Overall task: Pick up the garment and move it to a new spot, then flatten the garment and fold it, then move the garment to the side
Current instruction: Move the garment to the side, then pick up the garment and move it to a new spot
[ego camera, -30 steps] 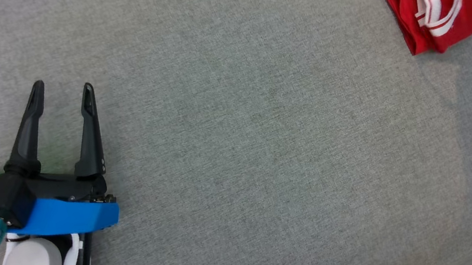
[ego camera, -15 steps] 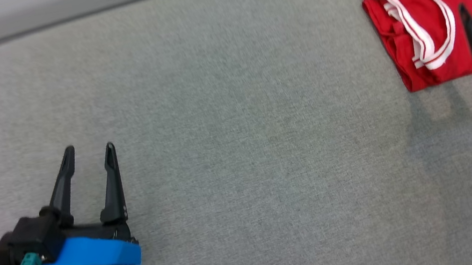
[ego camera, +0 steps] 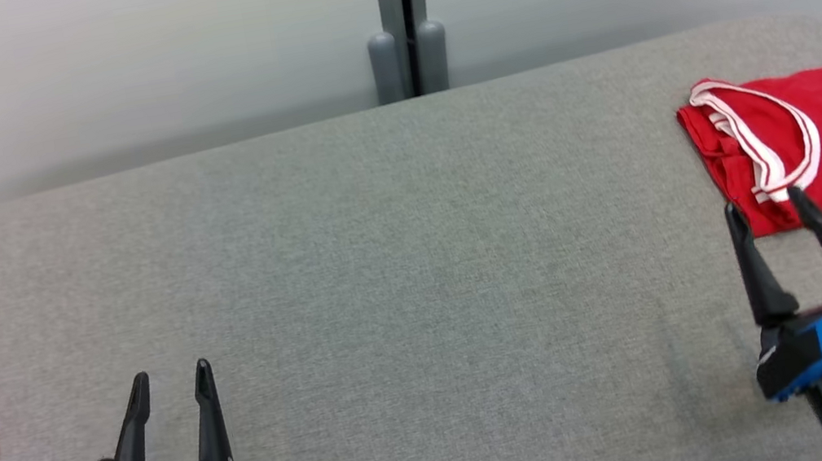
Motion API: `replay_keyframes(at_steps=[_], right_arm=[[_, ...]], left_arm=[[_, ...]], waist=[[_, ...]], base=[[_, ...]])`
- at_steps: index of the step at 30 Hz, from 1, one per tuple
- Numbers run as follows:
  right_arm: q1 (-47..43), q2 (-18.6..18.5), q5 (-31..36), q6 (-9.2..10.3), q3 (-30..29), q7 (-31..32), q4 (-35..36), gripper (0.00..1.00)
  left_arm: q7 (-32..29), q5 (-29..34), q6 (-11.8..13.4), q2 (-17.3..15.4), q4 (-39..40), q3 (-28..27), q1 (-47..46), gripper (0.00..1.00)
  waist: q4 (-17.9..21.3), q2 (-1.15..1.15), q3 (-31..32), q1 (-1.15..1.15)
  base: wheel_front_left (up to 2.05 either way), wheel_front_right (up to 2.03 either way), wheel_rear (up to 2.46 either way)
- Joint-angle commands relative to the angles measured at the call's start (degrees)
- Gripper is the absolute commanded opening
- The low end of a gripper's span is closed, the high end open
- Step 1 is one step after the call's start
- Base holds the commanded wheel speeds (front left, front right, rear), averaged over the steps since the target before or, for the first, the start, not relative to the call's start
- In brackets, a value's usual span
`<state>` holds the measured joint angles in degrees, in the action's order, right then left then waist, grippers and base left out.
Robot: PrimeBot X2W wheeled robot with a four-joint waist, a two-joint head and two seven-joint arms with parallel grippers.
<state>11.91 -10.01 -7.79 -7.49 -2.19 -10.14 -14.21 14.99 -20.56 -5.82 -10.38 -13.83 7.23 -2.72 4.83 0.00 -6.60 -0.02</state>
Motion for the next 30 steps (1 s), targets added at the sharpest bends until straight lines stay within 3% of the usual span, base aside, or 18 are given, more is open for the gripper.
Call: replay_keyframes(at_steps=[1,12,30], right_arm=[[-3.03,1.64,0.06,-0.01,-0.50,0.21,2.13,1.00],[-9.39,6.18,2.68,-0.01,-0.07,3.18,9.49,1.00],[-11.84,7.11,3.13,-0.01,-0.85,4.45,10.88,1.00]], left_arm=[[0.22,0.38,0.08,0.43,0.16,-0.78,1.21,1.00],[0.24,1.03,-0.19,1.24,-0.34,-3.76,4.78,1.00],[0.24,2.48,-0.48,2.51,1.20,-5.40,4.09,1.00]], waist=[[-1.79,0.00,2.21,0.02],[-2.25,0.00,4.56,0.02],[-5.13,0.00,3.48,0.02]], base=[[0.00,0.00,0.00],[0.00,0.00,0.00],[0.00,0.00,0.00]])
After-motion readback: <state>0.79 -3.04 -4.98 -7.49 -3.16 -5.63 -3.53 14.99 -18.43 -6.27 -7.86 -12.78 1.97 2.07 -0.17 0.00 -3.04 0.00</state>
